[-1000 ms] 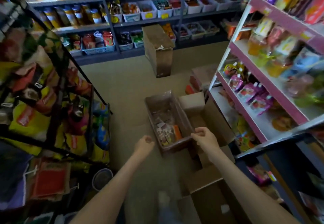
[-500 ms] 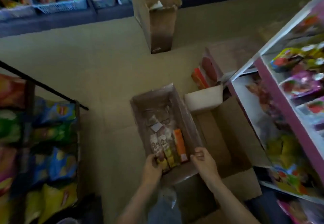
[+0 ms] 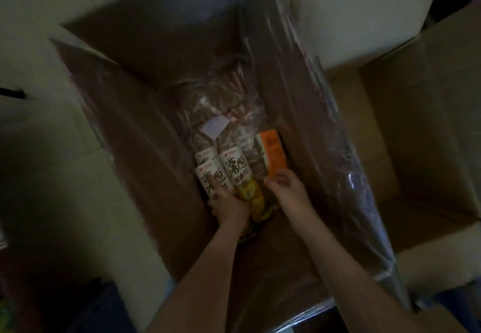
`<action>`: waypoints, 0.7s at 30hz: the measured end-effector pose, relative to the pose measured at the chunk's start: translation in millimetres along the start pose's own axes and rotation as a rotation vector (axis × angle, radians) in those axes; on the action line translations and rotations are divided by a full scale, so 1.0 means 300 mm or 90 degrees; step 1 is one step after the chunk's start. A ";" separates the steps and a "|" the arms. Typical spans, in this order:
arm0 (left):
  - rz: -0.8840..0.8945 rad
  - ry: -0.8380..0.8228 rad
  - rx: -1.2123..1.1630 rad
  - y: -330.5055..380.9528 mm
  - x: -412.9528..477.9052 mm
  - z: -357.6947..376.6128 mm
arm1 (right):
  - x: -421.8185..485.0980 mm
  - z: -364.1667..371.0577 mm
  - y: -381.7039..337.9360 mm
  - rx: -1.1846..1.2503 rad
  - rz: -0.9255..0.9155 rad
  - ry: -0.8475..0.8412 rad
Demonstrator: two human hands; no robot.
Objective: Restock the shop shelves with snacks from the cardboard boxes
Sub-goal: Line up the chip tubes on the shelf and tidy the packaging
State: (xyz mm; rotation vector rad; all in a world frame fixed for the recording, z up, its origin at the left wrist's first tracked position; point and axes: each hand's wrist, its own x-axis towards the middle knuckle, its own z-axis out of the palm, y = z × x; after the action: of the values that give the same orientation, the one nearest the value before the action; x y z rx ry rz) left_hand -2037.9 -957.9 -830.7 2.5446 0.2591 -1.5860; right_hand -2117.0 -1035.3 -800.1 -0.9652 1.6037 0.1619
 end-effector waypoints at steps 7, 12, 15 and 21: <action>0.107 0.086 0.045 0.007 0.005 0.013 | 0.009 -0.022 -0.019 0.029 0.015 -0.021; 0.225 0.008 0.018 0.124 -0.103 -0.109 | -0.071 -0.031 -0.113 0.069 0.004 -0.056; 0.328 -0.042 -0.012 0.207 -0.212 -0.229 | -0.135 -0.042 -0.225 0.135 -0.019 -0.116; 0.498 -0.153 -0.008 0.315 -0.351 -0.551 | -0.254 -0.049 -0.470 0.199 -0.105 -0.188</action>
State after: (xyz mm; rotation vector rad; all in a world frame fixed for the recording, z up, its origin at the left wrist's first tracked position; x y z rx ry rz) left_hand -1918.2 -1024.9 -661.7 2.0013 -0.6618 -1.4922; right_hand -2039.1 -1097.7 -673.9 -0.7840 1.2284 -0.0580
